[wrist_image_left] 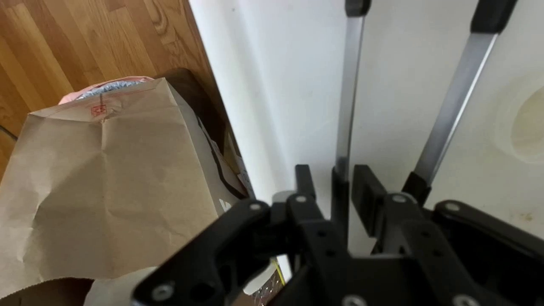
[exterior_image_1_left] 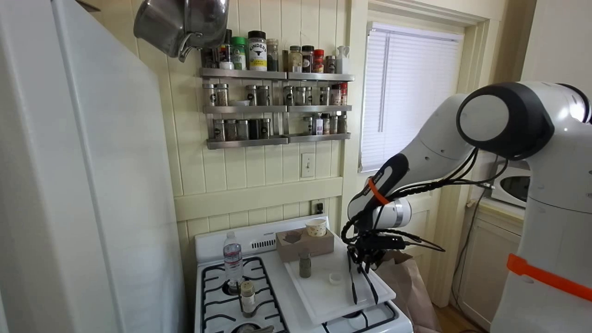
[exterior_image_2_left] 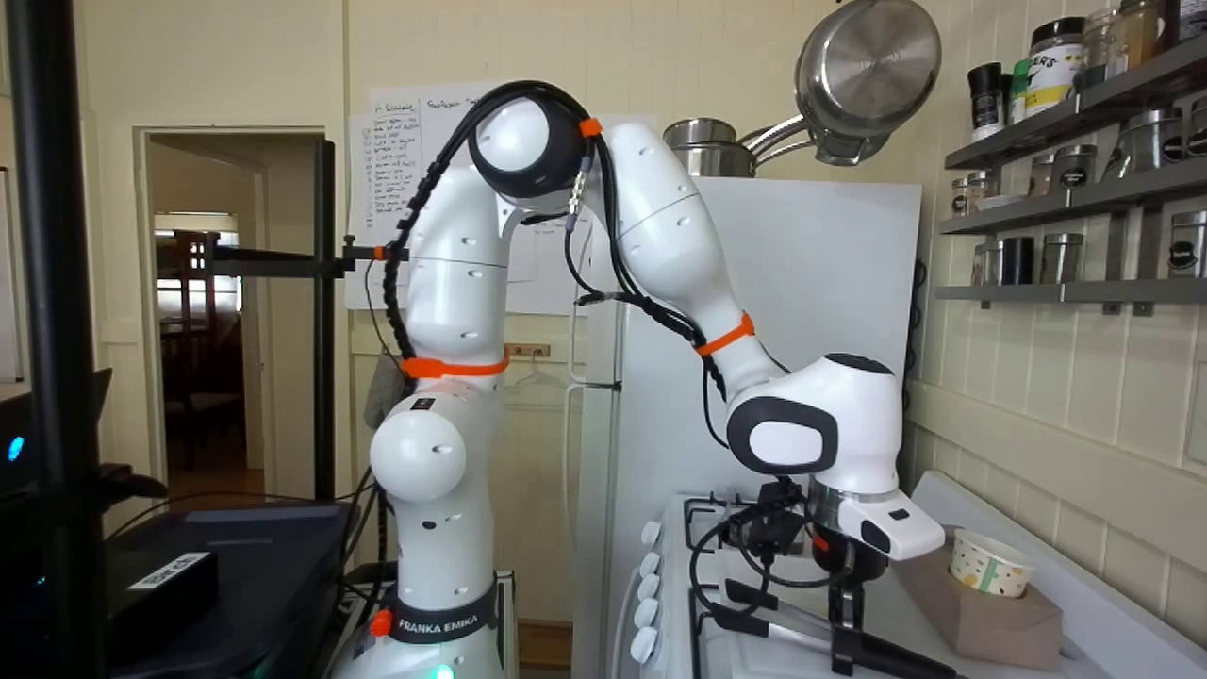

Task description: Put the tongs on the first top shelf

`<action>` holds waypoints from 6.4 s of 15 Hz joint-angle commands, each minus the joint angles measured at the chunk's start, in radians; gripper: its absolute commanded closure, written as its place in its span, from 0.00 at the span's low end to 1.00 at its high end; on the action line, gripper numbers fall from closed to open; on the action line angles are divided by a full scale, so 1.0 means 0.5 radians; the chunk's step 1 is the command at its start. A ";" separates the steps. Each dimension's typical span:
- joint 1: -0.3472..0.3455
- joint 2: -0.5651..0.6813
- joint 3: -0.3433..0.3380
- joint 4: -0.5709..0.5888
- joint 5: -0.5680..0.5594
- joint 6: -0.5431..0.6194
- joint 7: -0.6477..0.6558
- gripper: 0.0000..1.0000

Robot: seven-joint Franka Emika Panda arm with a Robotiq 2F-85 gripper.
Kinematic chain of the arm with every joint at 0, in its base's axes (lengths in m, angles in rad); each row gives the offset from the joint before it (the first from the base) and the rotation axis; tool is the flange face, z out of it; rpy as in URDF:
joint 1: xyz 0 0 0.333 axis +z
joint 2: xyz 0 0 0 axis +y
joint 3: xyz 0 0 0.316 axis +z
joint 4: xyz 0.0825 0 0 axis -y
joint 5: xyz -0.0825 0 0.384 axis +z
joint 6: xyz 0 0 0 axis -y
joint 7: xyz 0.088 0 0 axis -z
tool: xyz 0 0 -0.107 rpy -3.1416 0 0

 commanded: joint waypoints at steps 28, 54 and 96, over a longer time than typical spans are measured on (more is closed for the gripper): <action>-0.218 -1.362 0.440 -0.023 -1.188 0.056 0.392 0.98; -1.921 -0.836 1.374 1.664 -1.486 1.063 1.233 0.98; -1.828 -0.473 1.421 2.170 -1.271 0.824 1.137 0.98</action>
